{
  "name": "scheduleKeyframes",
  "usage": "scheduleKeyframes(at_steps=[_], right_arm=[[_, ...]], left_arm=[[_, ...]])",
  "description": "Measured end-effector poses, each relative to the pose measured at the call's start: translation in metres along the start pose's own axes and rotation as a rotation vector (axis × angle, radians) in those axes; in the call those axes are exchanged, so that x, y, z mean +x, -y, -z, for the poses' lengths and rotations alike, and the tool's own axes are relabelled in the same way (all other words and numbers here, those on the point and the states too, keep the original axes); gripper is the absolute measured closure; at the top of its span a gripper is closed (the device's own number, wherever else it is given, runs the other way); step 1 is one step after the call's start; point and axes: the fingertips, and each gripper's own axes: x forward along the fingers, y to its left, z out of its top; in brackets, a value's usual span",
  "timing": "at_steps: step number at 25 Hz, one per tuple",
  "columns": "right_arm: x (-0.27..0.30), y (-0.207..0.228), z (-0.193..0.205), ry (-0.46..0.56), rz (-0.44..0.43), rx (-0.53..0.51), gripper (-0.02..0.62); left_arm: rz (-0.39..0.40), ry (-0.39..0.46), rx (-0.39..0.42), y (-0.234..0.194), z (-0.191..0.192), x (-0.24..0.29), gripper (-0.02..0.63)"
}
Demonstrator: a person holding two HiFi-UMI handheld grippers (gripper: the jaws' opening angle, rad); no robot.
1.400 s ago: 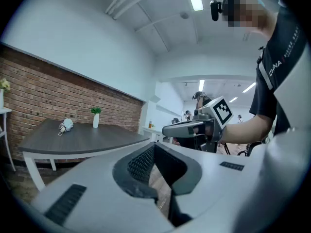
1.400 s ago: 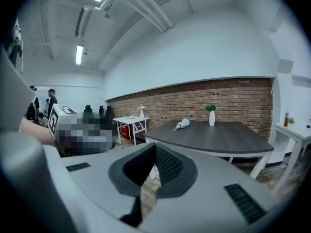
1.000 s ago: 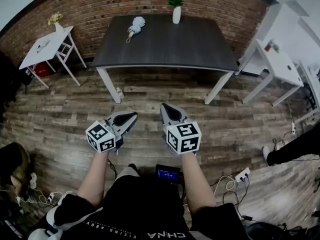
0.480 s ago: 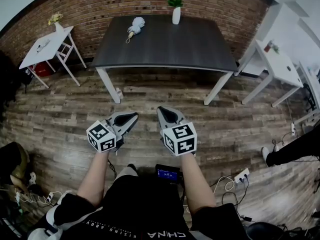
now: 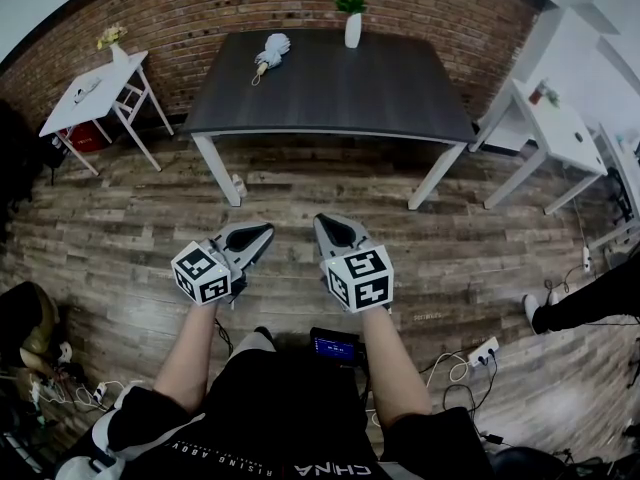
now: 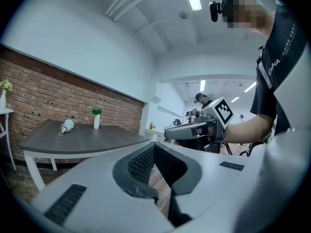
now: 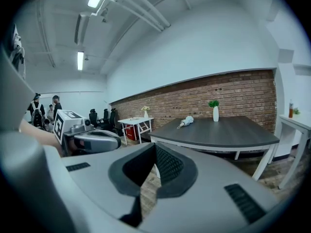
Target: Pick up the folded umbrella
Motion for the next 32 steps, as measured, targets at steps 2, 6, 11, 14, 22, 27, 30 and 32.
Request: scheduleKeyframes(at_steps=[2, 6, 11, 14, 22, 27, 30, 32], right_arm=[[-0.002, 0.002, 0.002, -0.003, 0.000, 0.000, 0.588], [-0.007, 0.009, 0.005, -0.005, 0.002, 0.005, 0.588], [-0.005, 0.016, 0.006, -0.015, -0.001, 0.015, 0.588], [0.001, 0.019, 0.007, -0.018, -0.004, 0.015, 0.588], [0.036, 0.029, 0.008, -0.042, -0.018, 0.018, 0.588], [0.067, 0.049, -0.002, -0.066, -0.004, 0.001, 0.588], [0.091, 0.064, -0.011, -0.073, 0.007, -0.001, 0.588], [0.109, 0.071, -0.018, -0.079, 0.013, -0.001, 0.588]], left_arm=[[-0.002, -0.001, -0.002, 0.002, 0.001, 0.002, 0.604], [-0.009, -0.005, -0.008, 0.005, 0.003, 0.004, 0.604], [-0.020, -0.014, -0.020, 0.005, 0.005, 0.004, 0.604], [-0.034, -0.013, -0.032, -0.002, 0.008, 0.002, 0.603], [-0.052, 0.019, -0.078, -0.041, 0.012, 0.006, 0.603], [-0.051, 0.035, -0.092, -0.083, 0.005, 0.021, 0.604], [-0.048, 0.038, -0.097, -0.112, 0.000, 0.031, 0.603], [-0.042, 0.039, -0.101, -0.133, -0.004, 0.037, 0.603]])
